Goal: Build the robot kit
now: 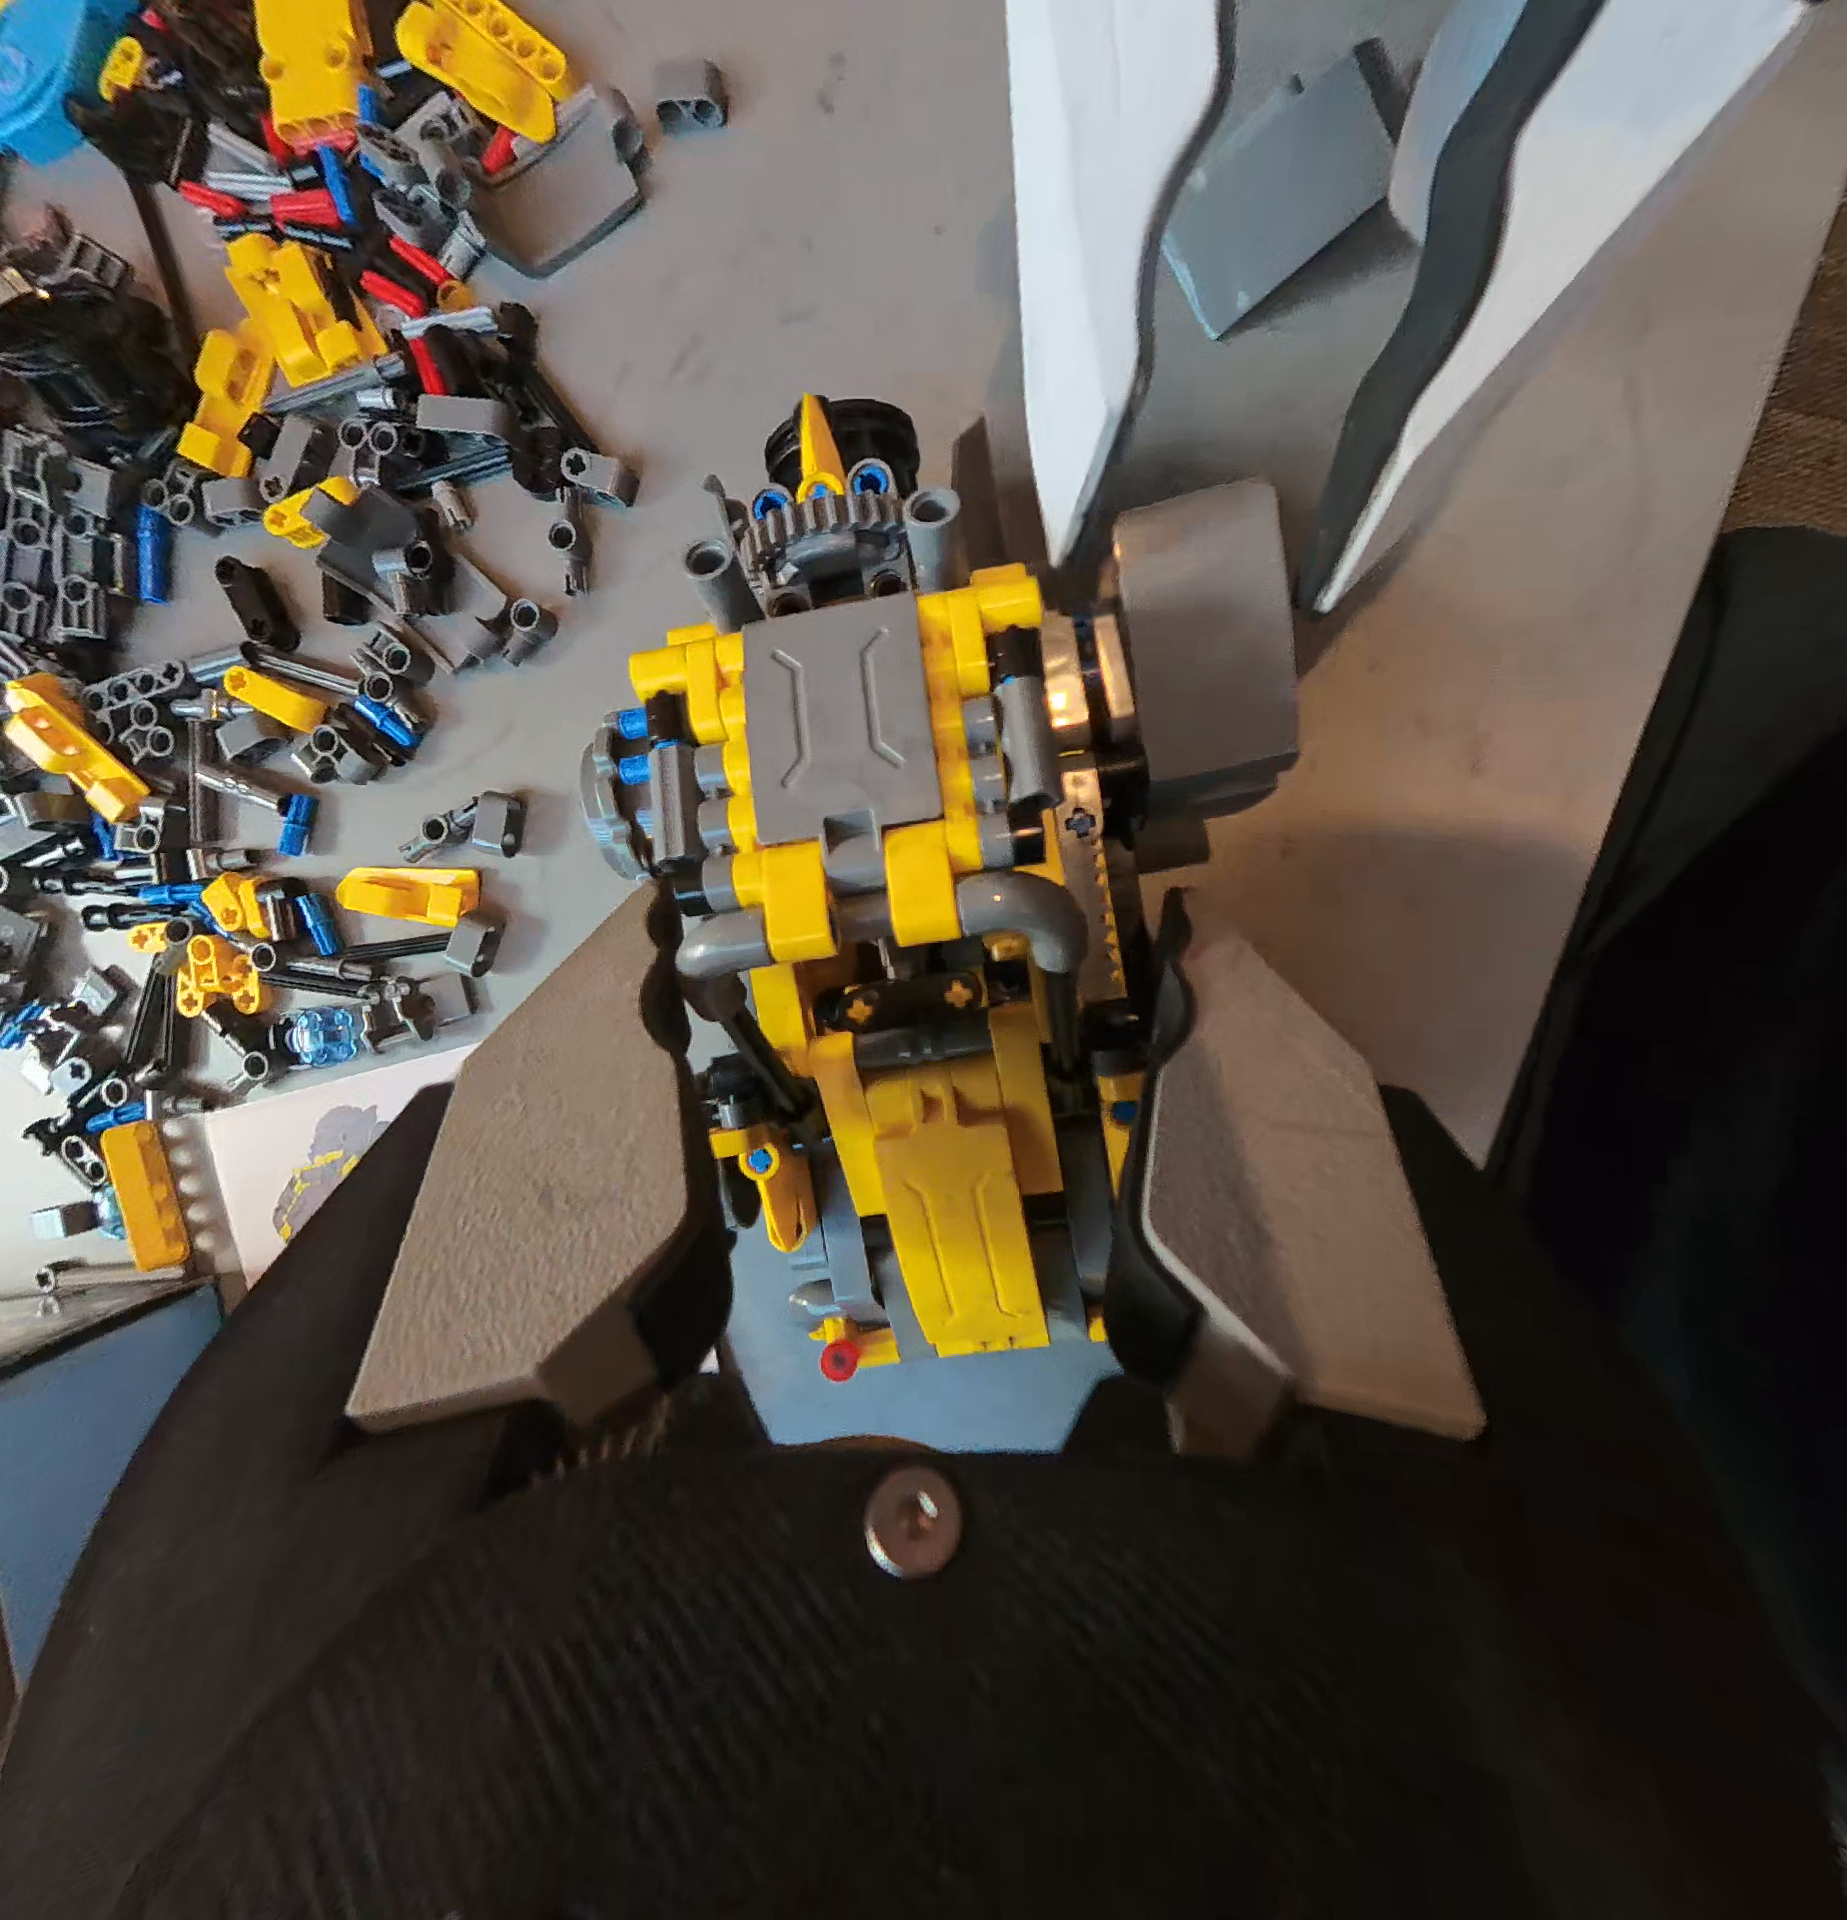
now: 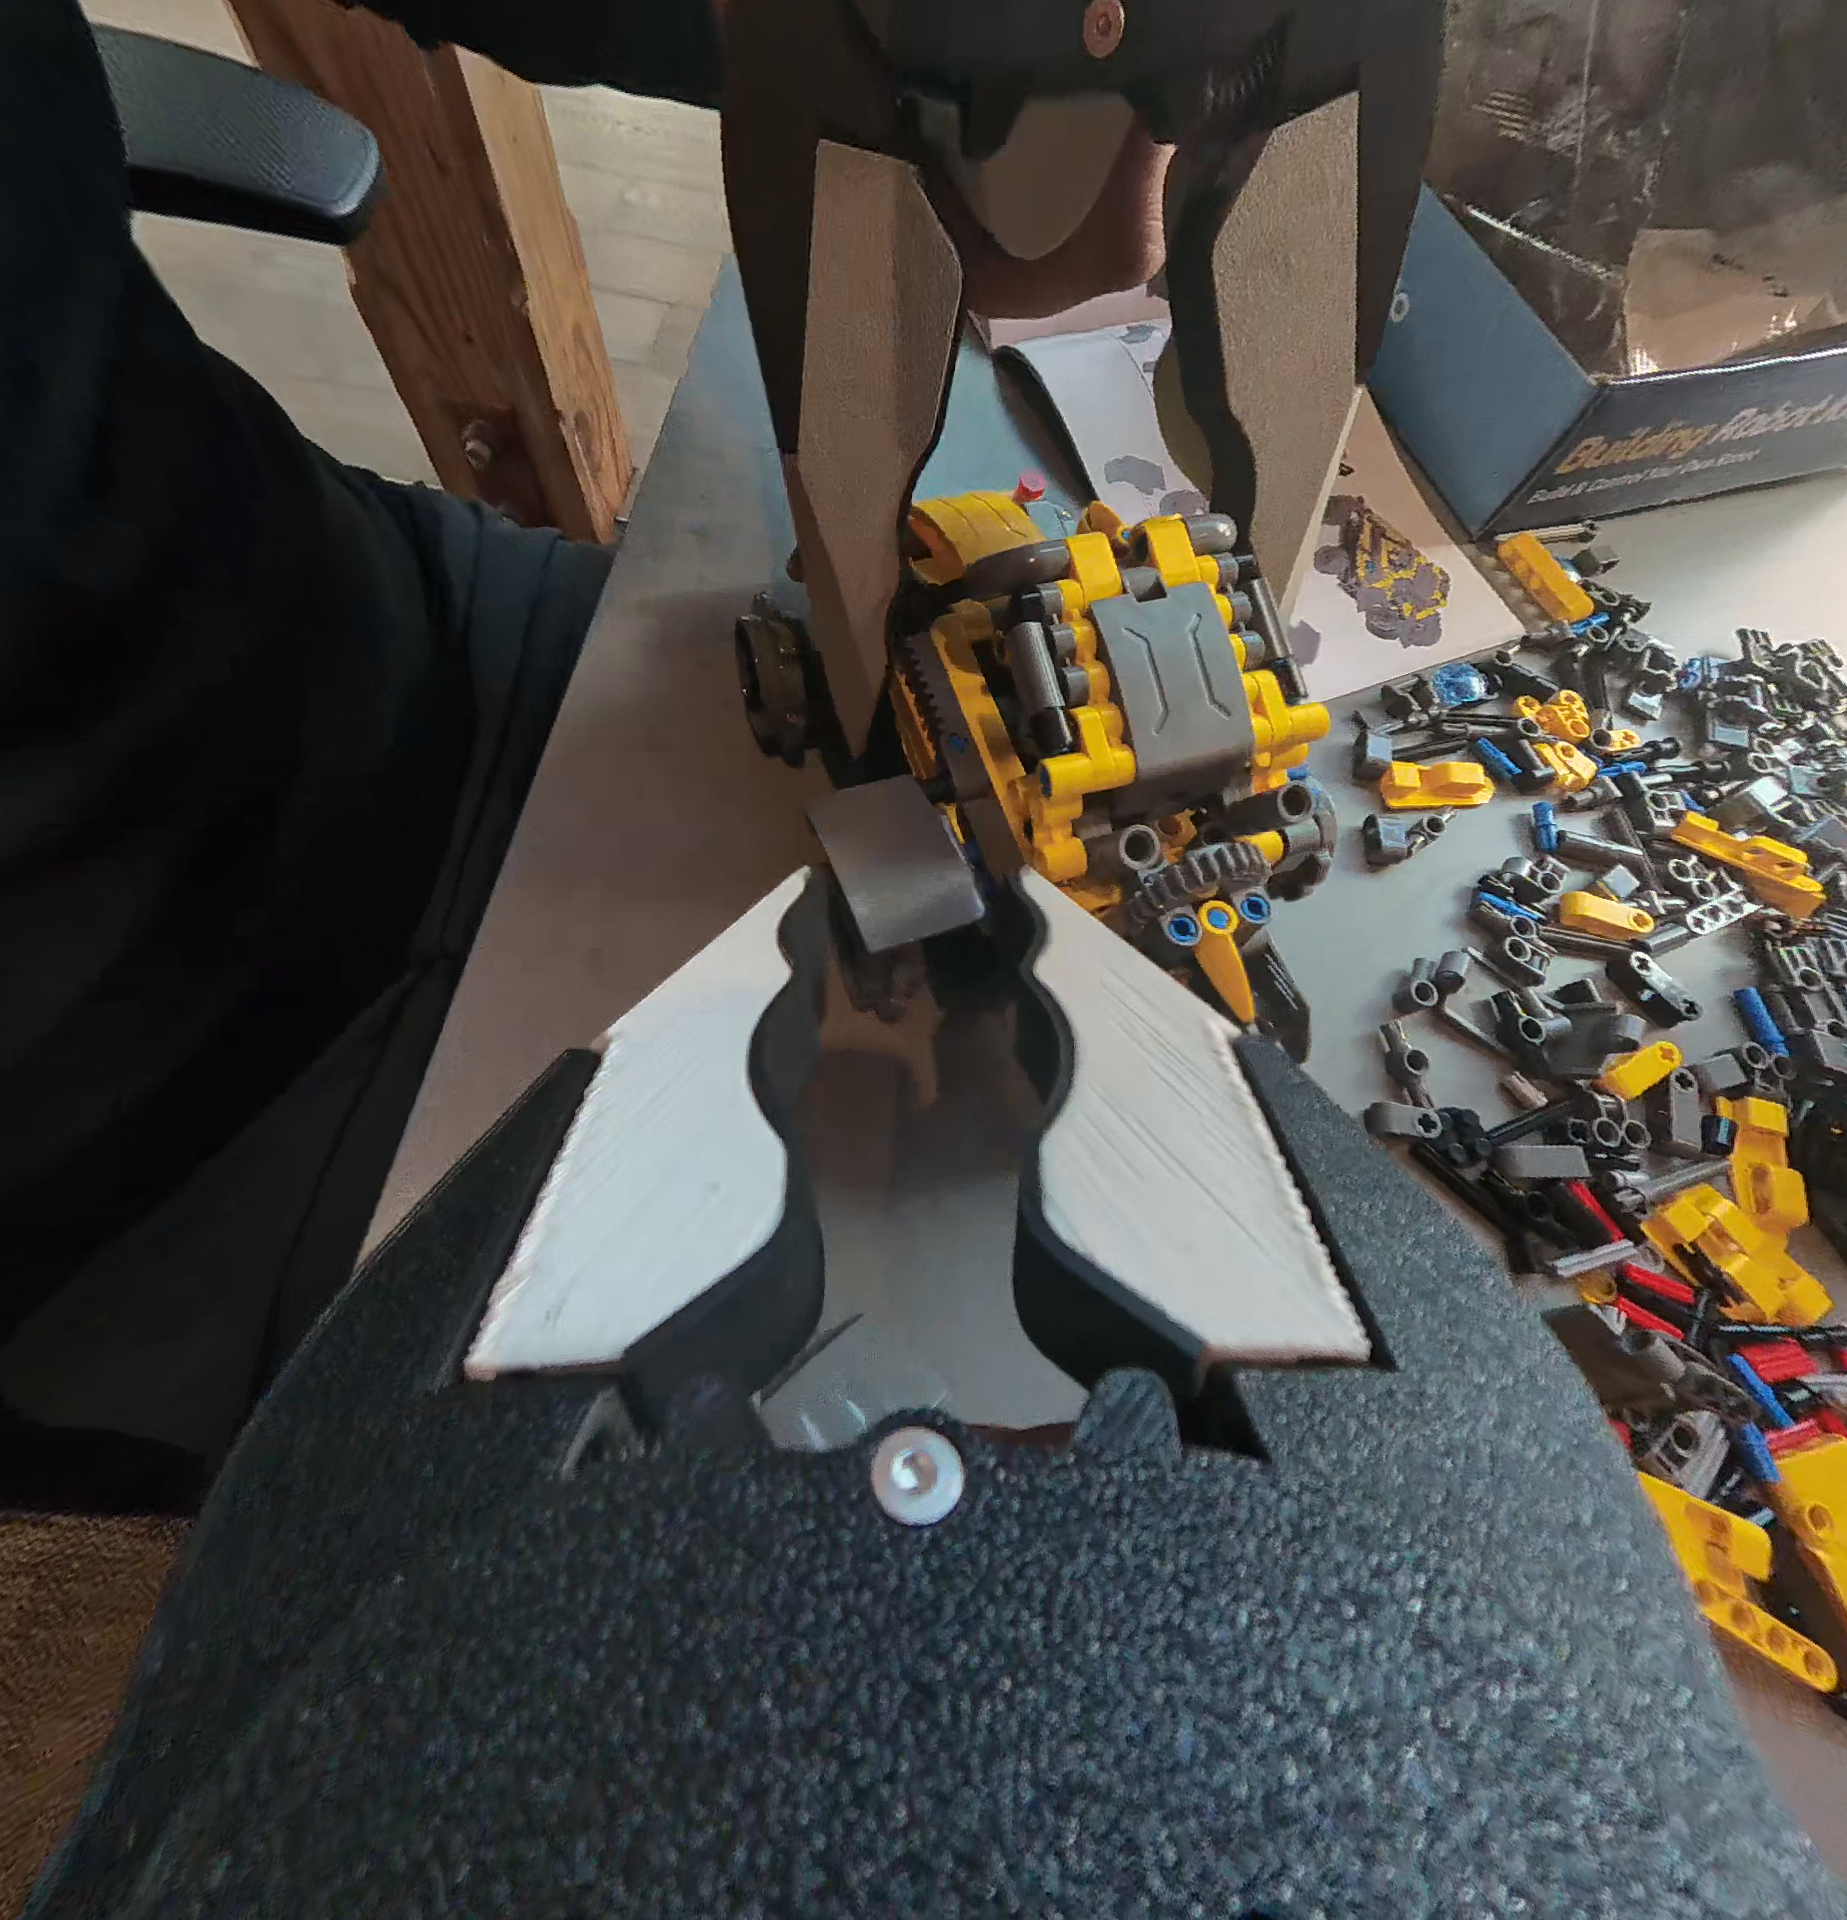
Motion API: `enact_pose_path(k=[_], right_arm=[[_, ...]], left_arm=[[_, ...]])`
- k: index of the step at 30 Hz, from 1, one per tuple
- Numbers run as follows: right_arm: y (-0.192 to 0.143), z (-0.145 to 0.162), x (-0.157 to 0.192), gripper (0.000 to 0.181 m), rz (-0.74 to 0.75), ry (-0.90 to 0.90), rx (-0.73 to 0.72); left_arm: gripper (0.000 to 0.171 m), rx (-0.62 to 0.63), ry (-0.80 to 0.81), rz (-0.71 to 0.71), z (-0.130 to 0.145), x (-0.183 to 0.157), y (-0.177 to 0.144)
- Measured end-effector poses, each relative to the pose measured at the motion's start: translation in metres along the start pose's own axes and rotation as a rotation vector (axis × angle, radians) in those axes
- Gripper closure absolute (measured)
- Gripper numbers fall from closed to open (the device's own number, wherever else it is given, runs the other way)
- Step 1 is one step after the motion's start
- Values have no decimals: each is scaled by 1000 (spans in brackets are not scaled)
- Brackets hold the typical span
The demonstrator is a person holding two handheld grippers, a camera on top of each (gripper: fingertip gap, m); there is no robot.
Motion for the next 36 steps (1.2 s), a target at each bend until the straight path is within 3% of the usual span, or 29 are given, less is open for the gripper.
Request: enact_pose_path(k=[6, 10, 14, 21, 36], right_arm=[[7, 0, -3, 155, -43, -11, 5], [11, 4, -5, 155, -119, 36, -53], [10, 4, -5, 157, -121, 31, -51], [12, 3, -3, 159, -129, 82, -56], [11, 6, -3, 159, -159, 125, -81]], left_arm=[[89, 6, 9, 8, 0, 4, 0], [76, 7, 15, 1, -4, 2, 5], [88, 10, -36, 29, -2, 7, 6], [94, 0, -92, 11, -2, 9, 7], [94, 5, -119, -26, -2, 5, 5]])
Point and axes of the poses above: each gripper's, where its closed fingertips meet, y out along the fingers, z out of its underside, x = y × z across the jaws, the point moved 10 cm from there along -y, back along the fingers, and after that the axes turned 9 degrees about y, right-handed, at the moved point
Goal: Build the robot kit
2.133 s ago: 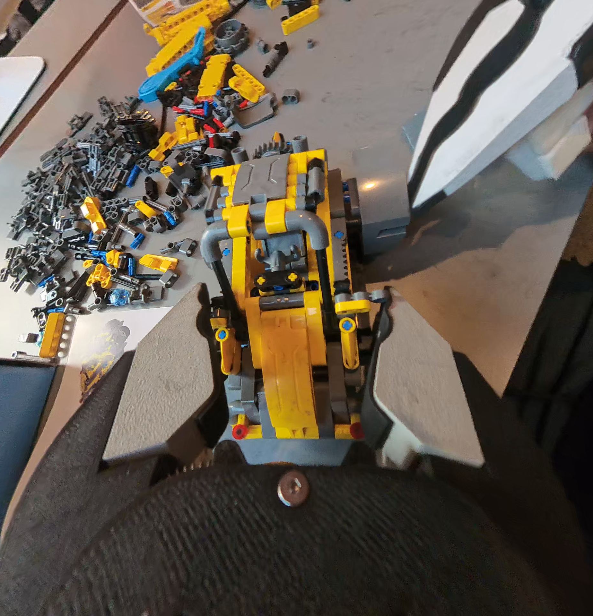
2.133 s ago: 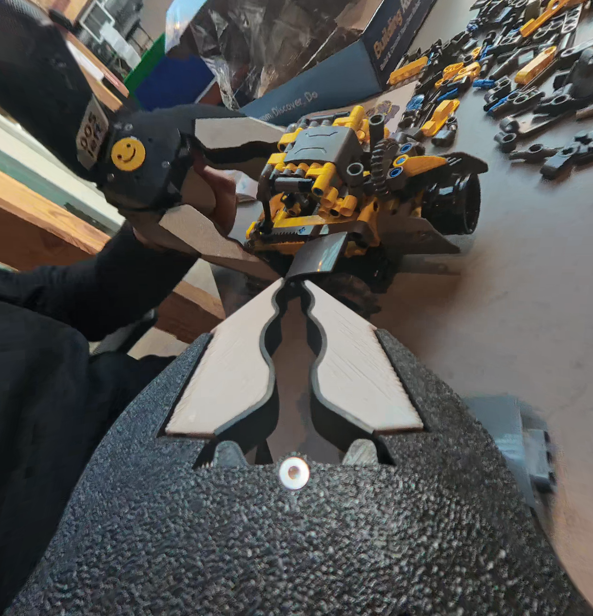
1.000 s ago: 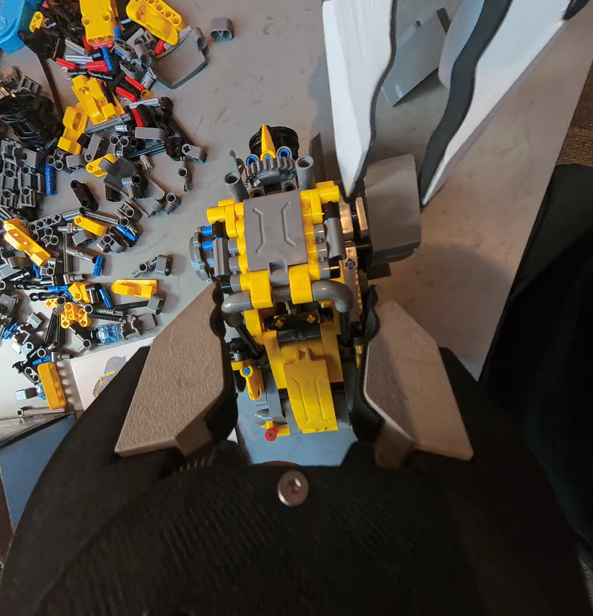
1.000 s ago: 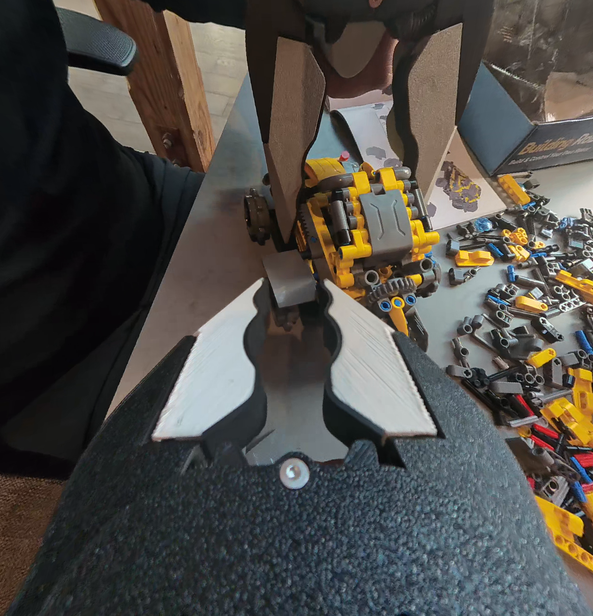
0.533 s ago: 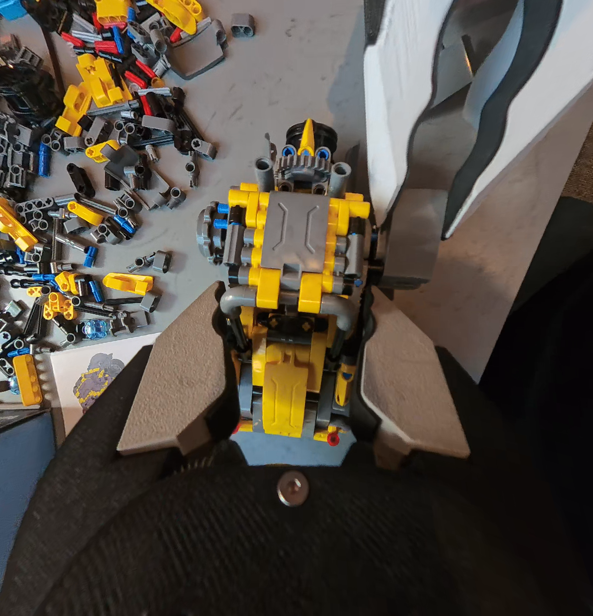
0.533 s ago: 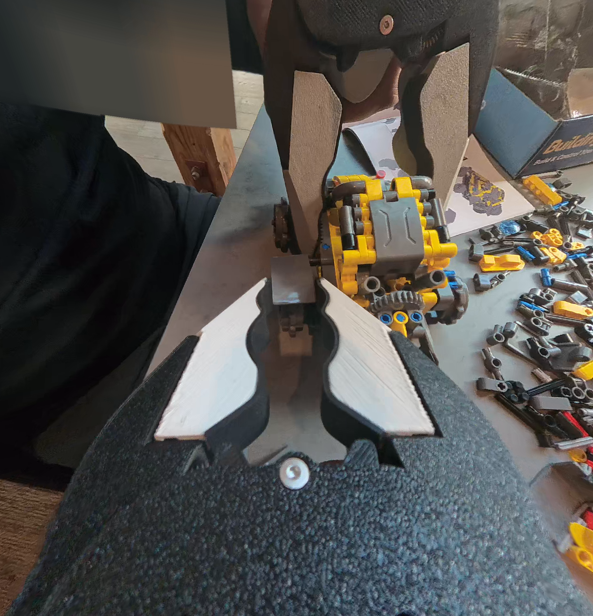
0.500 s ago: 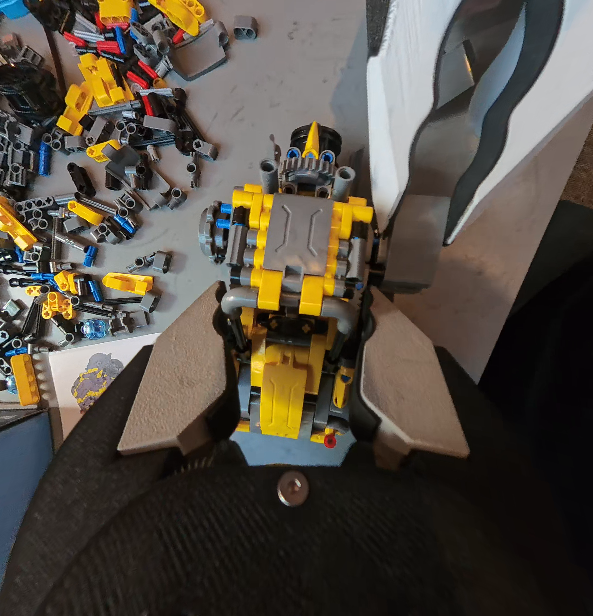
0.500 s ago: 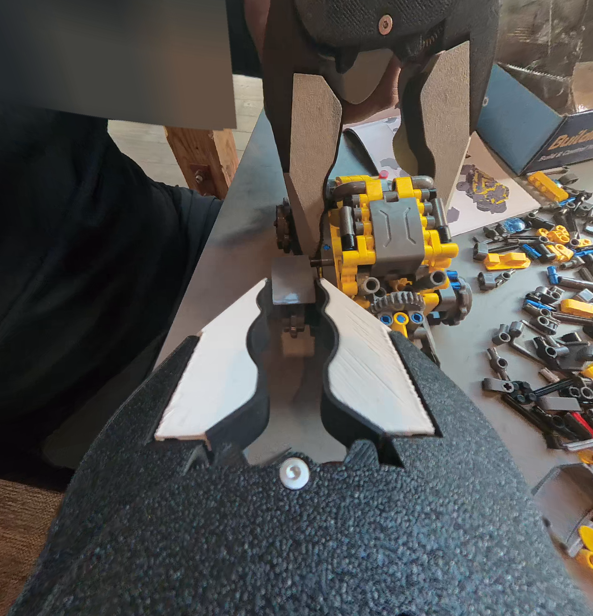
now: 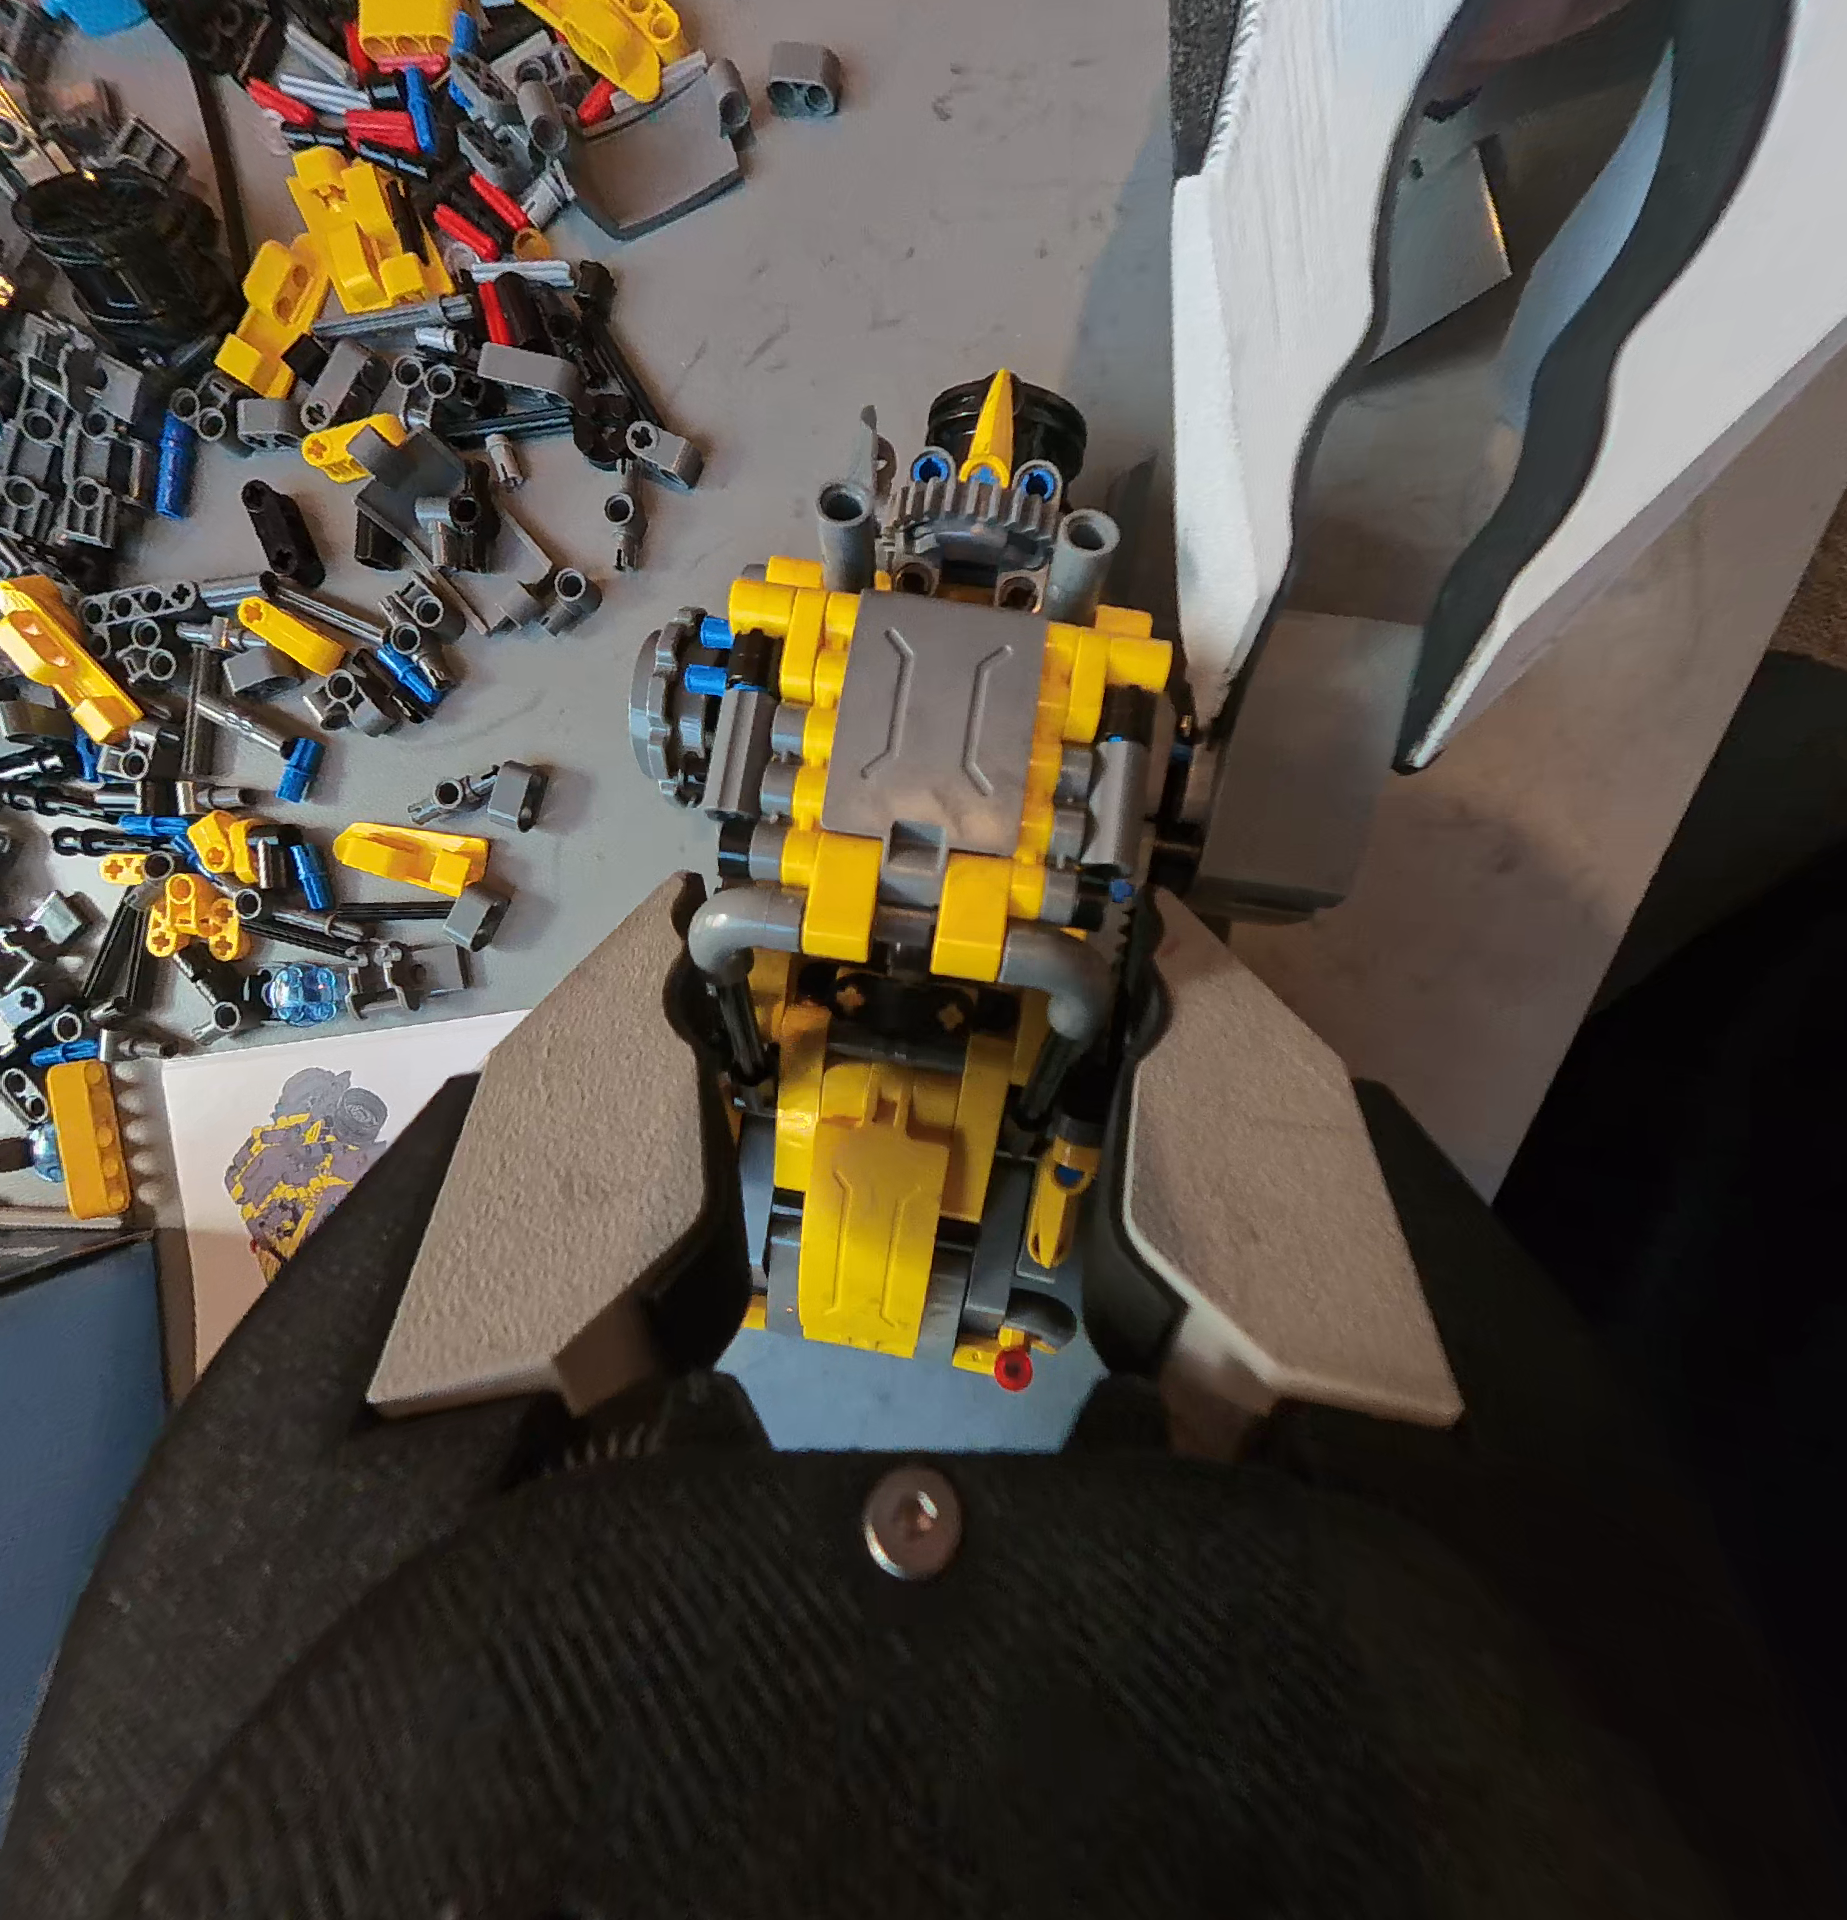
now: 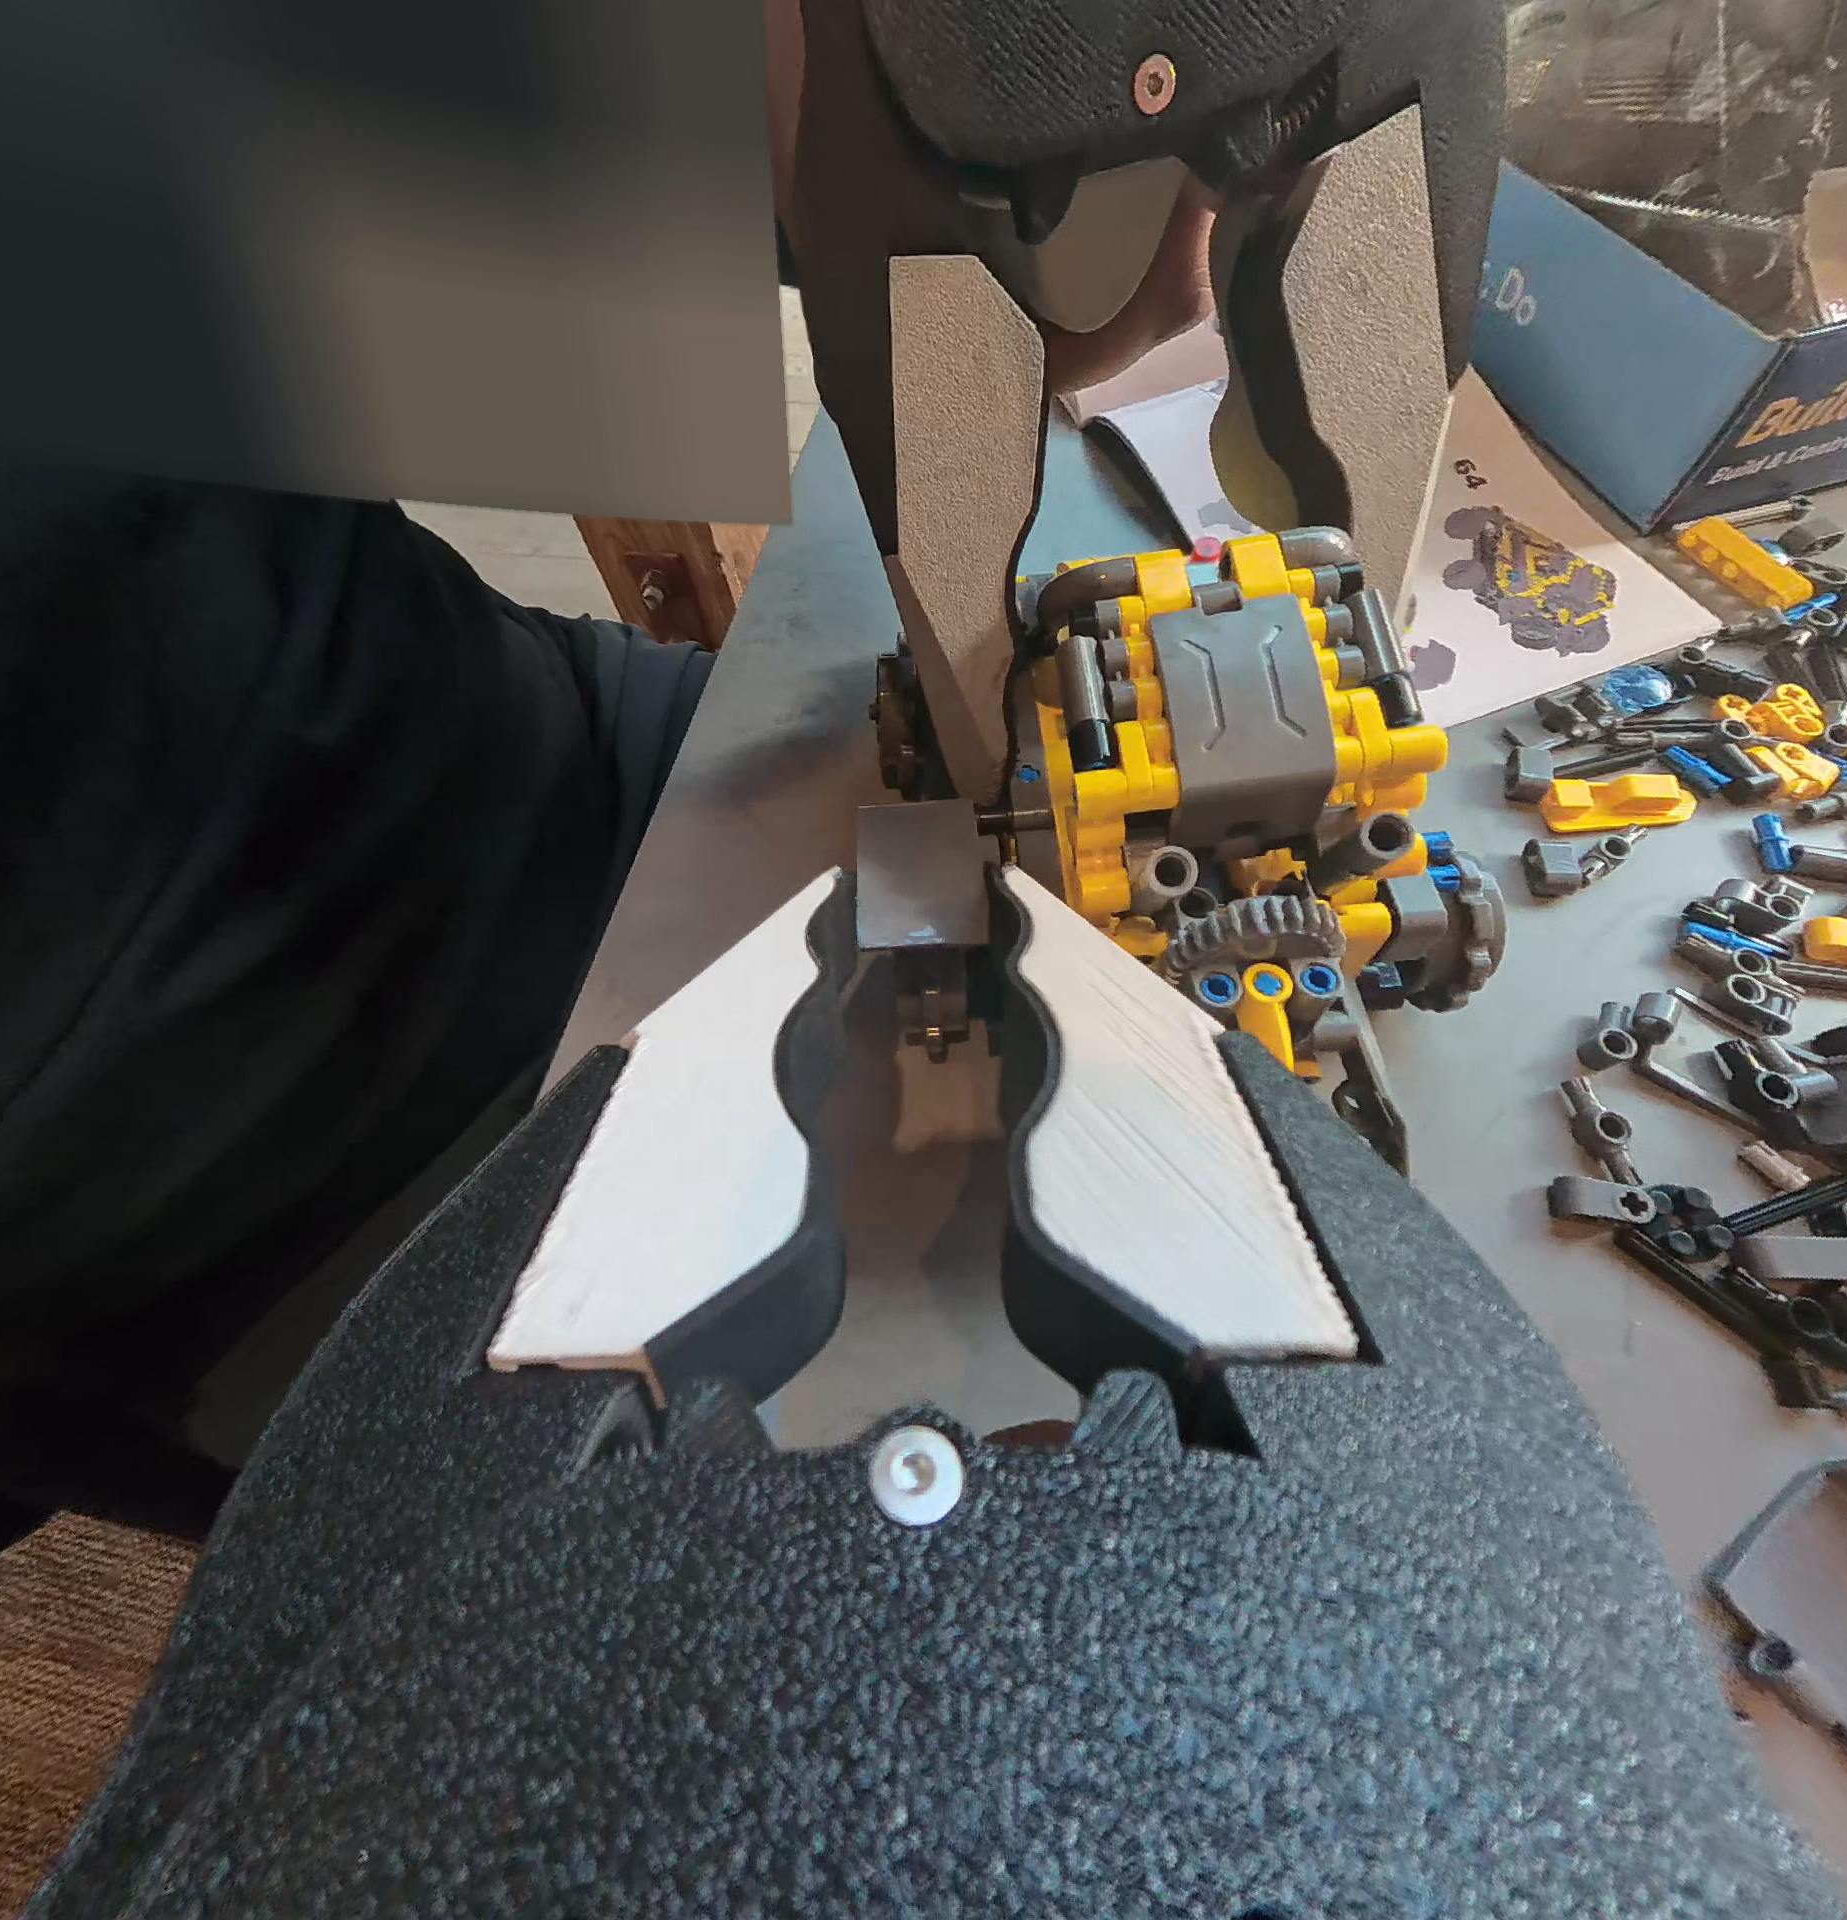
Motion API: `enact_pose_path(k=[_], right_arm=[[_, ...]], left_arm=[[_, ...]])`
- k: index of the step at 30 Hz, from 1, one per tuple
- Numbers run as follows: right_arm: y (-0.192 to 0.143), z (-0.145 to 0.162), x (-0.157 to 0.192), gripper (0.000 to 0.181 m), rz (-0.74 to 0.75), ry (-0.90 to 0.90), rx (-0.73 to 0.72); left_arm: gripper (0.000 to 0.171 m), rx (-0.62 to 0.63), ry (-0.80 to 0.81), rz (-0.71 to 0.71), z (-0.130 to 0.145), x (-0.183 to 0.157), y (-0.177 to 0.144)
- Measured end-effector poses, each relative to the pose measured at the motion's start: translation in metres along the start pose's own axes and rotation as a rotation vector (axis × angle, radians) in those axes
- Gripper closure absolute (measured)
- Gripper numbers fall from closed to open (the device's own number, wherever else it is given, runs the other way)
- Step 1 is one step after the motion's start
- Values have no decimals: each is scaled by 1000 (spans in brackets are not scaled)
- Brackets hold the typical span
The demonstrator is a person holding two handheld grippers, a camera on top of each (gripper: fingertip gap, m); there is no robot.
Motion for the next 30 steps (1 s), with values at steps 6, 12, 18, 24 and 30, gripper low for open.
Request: enact_pose_path(k=[6, 12, 18, 24, 30], right_arm=[[-2, 1, 2, 160, -15, -24, 9], [-3, 4, 2, 160, -59, 0, -2], [-2, 2, 5, 159, 26, -27, 13], [-12, 0, 11, 160, 78, -10, 14], [-9, 1, 10, 155, 110, -42, 69]], left_arm=[[94, -1, 1, 2, -2, -3, 0], [95, -6, 11, 11, -3, -5, 1], [94, -7, -6, 1, -1, -3, 0], [94, -13, 1, 15, 0, -3, 0], [95, -21, -6, 13, 0, -3, 0]])
Point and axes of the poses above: each gripper's, where its closed fingertips meet, y out along the fingers, z out of its underside, x = y × z across the jaws, the point moved 10 cm from there along -y, back along the fingers, and after that the axes turned 9 degrees about y, right-handed, at the moved point
